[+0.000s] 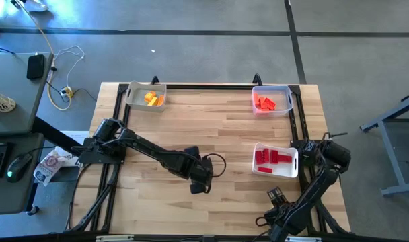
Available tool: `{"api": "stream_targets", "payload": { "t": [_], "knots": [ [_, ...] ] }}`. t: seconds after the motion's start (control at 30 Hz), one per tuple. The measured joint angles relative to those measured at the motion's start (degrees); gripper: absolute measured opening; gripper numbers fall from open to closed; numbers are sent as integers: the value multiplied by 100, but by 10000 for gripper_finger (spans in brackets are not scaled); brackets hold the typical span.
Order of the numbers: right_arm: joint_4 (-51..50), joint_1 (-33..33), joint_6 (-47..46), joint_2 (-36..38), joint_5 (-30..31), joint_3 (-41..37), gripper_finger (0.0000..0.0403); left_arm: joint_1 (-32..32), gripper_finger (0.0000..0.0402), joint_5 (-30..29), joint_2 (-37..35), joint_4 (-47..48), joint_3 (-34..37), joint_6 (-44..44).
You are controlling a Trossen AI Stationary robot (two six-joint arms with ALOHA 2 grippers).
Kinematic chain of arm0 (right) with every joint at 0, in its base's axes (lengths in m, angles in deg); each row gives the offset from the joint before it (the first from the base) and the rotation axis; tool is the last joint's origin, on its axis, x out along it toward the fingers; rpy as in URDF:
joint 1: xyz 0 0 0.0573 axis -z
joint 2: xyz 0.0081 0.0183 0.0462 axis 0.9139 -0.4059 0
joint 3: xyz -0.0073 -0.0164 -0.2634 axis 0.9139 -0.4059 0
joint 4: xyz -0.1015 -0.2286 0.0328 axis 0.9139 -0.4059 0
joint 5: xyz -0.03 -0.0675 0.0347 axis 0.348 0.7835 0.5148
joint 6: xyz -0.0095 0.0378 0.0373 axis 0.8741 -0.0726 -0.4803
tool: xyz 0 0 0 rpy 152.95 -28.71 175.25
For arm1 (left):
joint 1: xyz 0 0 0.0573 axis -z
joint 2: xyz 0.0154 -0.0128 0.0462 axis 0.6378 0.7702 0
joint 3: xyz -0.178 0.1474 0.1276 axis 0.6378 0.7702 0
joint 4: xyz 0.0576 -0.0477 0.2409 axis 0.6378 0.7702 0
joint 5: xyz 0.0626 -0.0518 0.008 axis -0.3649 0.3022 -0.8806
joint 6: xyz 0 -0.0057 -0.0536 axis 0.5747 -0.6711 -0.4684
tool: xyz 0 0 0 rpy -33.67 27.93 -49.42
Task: Sort & place blocks by color
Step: Put the yellow block into the gray bin
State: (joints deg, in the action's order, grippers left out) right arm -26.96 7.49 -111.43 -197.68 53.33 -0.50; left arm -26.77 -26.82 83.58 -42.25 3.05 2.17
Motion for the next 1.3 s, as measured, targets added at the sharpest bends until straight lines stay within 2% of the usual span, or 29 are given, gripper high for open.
{"api": "stream_targets", "payload": {
  "t": [0.07,0.3,0.5,0.8,1.0,1.3],
  "knots": [
    [-10,0,-254,0,-5,0,97,0,210,2,0,-2,0,0],
    [29,0,-1302,33,113,2,95,0,210,2,0,-41,0,3],
    [231,0,-2233,378,926,2,95,-3,210,1,0,-228,2,431],
    [282,81,-3546,981,2639,4,95,31,210,181,0,-1372,2,1574],
    [296,393,-3673,1210,3538,7,95,28,210,302,0,-2329,2,2098],
    [540,806,-3066,1239,4180,7,95,28,210,304,0,-3287,2,2211]
  ]
}}
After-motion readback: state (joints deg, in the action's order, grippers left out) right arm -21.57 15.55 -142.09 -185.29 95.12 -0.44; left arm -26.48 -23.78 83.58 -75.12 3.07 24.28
